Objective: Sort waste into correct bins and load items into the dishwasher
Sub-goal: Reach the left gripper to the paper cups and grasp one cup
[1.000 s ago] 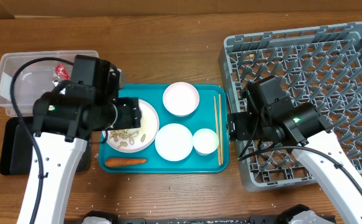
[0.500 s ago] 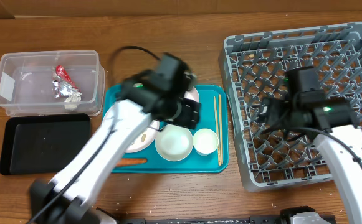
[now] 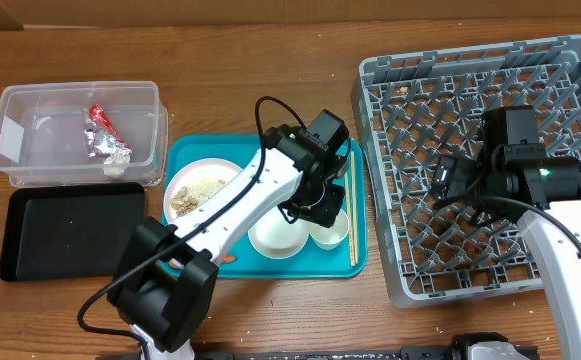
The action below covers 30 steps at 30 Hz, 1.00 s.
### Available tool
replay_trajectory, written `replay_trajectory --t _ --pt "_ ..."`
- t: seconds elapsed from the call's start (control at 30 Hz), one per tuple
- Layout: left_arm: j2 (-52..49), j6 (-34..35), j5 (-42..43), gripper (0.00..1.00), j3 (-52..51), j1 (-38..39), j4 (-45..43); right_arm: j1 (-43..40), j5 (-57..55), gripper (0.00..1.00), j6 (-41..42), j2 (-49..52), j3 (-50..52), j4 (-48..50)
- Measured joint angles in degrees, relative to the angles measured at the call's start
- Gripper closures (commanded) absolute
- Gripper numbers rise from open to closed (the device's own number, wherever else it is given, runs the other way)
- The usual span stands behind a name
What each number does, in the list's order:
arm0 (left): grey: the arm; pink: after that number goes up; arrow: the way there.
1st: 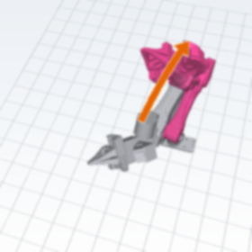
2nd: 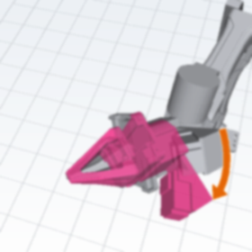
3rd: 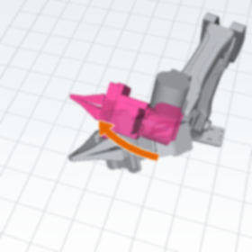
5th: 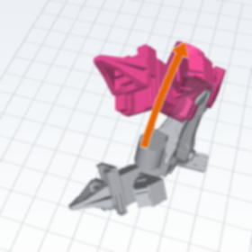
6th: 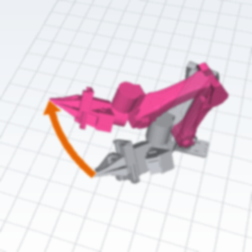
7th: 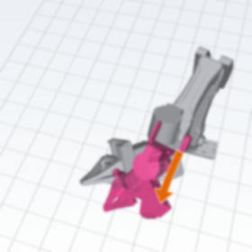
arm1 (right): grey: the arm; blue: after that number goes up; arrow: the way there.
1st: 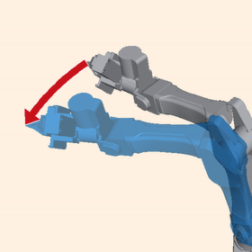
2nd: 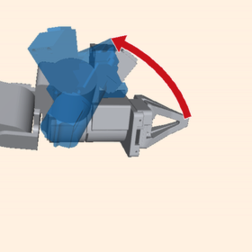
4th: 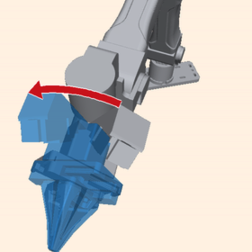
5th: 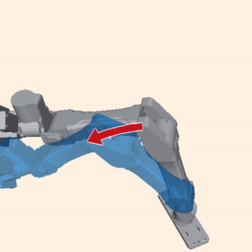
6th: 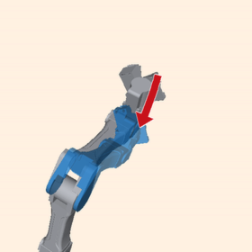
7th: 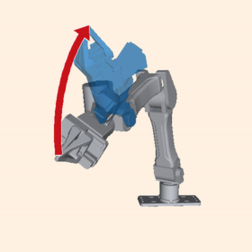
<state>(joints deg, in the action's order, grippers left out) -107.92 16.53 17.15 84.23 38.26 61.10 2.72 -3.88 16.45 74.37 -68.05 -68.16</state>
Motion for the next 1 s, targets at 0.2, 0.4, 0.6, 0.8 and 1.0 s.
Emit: replay_trajectory --t 0.2,0.4,0.6,0.8,1.0 --pt "0.00 0.00 -0.20 0.56 0.00 0.00 0.85 0.00 0.00 0.03 0.00 0.00 0.00 -0.04" --pt "0.00 0.02 -0.20 0.50 0.48 0.00 3.61 0.00 0.00 0.03 0.00 0.00 0.00 -0.04" --pt "0.00 0.02 -4.28 0.46 7.32 0.00 8.61 -0.02 0.00 0.03 0.00 0.00 0.00 -0.26" --pt "0.11 0.04 -9.94 0.46 9.84 0.00 9.25 -0.02 0.00 0.03 -0.02 0.00 0.00 -0.31" --pt "0.11 1.36 -10.78 0.47 8.31 0.00 7.50 -0.02 0.00 0.03 0.00 0.00 0.00 -0.33"
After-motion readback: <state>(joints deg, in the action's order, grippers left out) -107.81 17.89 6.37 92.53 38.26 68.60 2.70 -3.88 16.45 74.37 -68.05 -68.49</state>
